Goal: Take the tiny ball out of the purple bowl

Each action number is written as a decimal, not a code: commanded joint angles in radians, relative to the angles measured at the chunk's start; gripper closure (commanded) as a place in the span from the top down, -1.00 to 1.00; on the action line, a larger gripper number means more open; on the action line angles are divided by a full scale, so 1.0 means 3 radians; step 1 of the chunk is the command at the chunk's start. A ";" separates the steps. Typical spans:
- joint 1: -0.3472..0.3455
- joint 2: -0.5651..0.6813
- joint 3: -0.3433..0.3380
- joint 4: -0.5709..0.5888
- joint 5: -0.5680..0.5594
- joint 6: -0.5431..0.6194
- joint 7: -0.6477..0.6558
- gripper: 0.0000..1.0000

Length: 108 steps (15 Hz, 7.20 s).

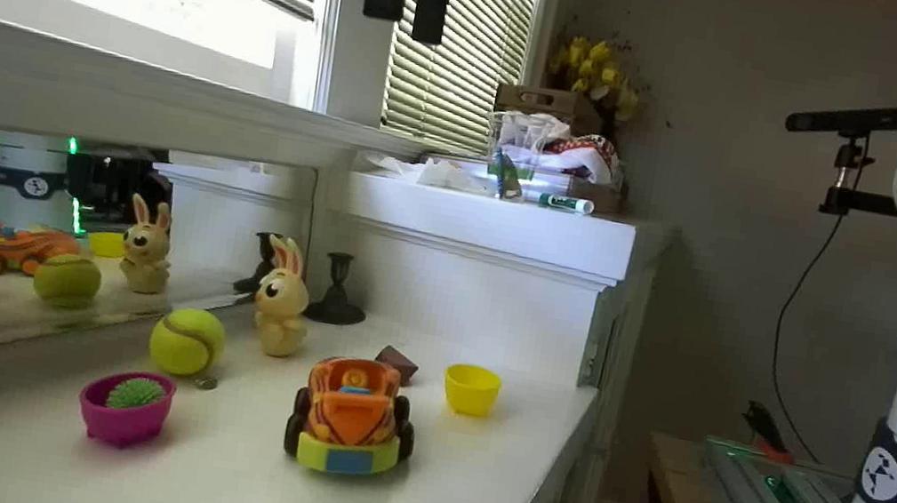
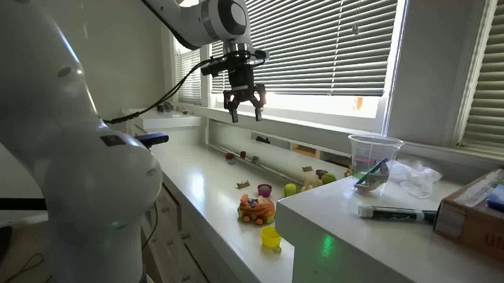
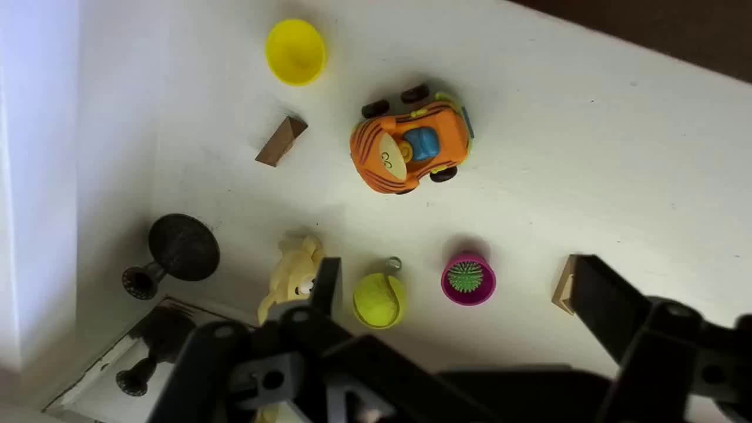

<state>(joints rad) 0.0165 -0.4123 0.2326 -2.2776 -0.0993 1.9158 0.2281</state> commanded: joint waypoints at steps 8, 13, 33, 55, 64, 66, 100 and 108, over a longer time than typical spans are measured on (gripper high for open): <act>0.0074 0.0088 -0.0088 0.0028 -0.0026 0.0048 0.0028 1.00; 0.0080 0.0416 -0.0172 0.0081 0.0033 0.0313 0.0006 1.00; 0.0235 0.1933 -0.0390 0.0245 -0.0098 0.1946 -0.0020 1.00; 0.0367 0.2336 -0.0552 0.0427 -0.0124 0.2184 -0.0007 1.00; 0.0445 0.2486 -0.0637 0.0559 -0.0169 0.2216 0.0008 0.06; 0.0460 0.2513 -0.0652 0.0581 -0.0174 0.2226 0.0006 0.00; 0.0776 0.2167 -0.0693 0.0559 -0.0514 0.2009 0.0263 -0.99; 0.0776 0.2362 -0.0617 0.0824 -0.0730 0.2410 0.0094 -0.99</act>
<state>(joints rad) 0.2480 0.2517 0.0462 -2.0720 -0.2783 2.5941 0.2657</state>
